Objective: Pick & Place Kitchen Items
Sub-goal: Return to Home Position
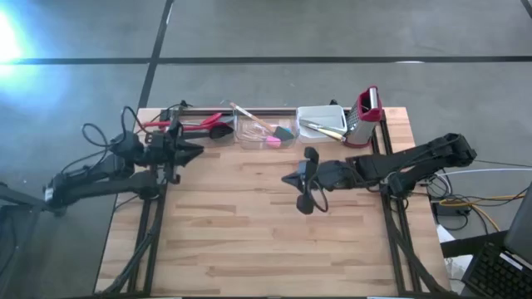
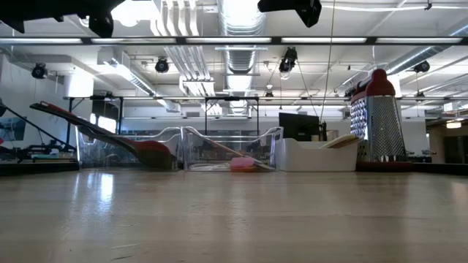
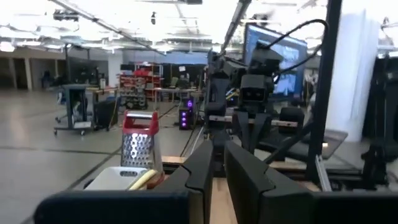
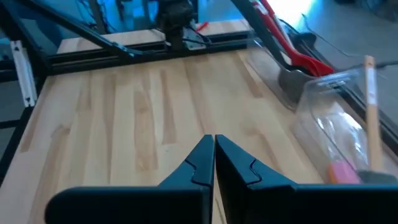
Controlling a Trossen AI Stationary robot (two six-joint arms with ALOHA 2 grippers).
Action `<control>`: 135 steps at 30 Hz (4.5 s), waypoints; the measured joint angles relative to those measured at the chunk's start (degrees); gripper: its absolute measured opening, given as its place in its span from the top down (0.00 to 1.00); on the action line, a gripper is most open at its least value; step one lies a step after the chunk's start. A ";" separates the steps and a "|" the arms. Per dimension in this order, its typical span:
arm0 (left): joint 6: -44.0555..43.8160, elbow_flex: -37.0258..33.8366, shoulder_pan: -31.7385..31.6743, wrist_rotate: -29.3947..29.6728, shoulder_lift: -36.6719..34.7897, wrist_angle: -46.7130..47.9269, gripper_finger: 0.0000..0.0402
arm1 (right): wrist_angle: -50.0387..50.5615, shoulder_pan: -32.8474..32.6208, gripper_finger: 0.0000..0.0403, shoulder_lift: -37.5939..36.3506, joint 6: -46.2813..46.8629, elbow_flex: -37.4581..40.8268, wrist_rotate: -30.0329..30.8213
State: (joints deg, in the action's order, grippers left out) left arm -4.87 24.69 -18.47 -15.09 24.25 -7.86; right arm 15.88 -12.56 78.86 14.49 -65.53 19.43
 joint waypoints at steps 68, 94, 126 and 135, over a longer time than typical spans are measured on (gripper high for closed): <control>9.30 -23.43 27.04 14.99 -13.74 8.82 0.90 | -37.23 -1.05 0.98 -34.89 -13.03 56.41 -17.84; 9.34 -24.24 26.74 15.45 -24.17 6.59 0.90 | -16.57 5.43 0.98 -74.34 -13.02 65.02 -18.00; 9.33 -24.31 26.74 15.41 -24.15 6.58 0.89 | -16.63 12.99 0.98 -78.33 -13.02 65.02 -17.82; 9.33 -24.33 26.76 15.38 -24.15 6.58 0.90 | -16.63 12.96 0.98 -78.29 -13.02 65.02 -17.84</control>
State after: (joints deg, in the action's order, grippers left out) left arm 4.46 0.36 8.29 0.30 0.10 -1.28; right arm -0.75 0.40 0.58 1.48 -0.51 1.58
